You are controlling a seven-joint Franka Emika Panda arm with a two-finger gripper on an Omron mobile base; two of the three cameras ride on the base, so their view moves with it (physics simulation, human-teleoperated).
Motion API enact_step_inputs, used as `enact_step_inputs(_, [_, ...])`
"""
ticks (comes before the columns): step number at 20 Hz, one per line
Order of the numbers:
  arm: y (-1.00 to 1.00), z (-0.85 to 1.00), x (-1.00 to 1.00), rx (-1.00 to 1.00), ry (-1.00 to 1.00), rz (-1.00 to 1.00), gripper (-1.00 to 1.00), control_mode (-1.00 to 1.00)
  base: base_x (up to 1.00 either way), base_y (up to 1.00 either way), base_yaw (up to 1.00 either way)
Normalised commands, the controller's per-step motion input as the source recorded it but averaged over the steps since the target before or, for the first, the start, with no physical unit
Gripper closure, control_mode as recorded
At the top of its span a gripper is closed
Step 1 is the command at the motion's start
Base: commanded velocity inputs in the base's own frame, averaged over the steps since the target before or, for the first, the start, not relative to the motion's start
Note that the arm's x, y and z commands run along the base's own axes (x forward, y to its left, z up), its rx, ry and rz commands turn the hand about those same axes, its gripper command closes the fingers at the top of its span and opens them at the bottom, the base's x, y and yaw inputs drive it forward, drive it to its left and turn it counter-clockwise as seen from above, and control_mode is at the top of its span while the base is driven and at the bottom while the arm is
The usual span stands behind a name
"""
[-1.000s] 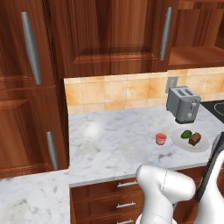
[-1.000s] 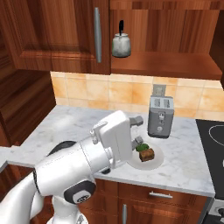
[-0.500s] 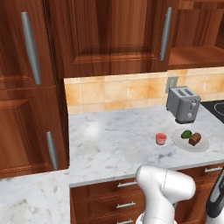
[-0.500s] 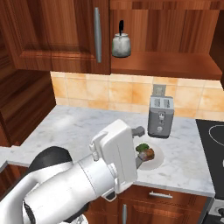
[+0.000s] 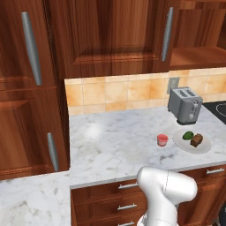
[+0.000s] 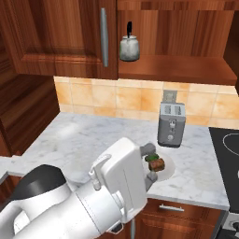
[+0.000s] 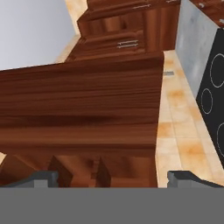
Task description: Pick the avocado and bread from the counter and place them on the plate. Then pick the jam from the cabinet and place it next to the plate. Lastly close the cabinet door.
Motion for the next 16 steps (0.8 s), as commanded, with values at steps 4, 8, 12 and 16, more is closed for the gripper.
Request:
enact_step_inputs(4, [-0.08, 0.12, -0.27, 0.0, -0.02, 0.0, -1.0, -1.0, 0.0, 0.0, 0.0])
enact_step_inputs(8, [-0.1, 0.07, -0.29, 0.0, 0.0, 0.0, -1.0, -1.0, 0.0, 0.0, 0.0])
enact_step_inputs(12, [-0.13, 0.05, -0.29, 0.0, 0.0, 0.0, -1.0, -1.0, 0.0, 0.0, 0.0])
enact_step_inputs(16, [-0.1, 0.04, -0.25, 0.0, 0.0, 0.0, -1.0, -1.0, 0.0, 0.0, 0.0])
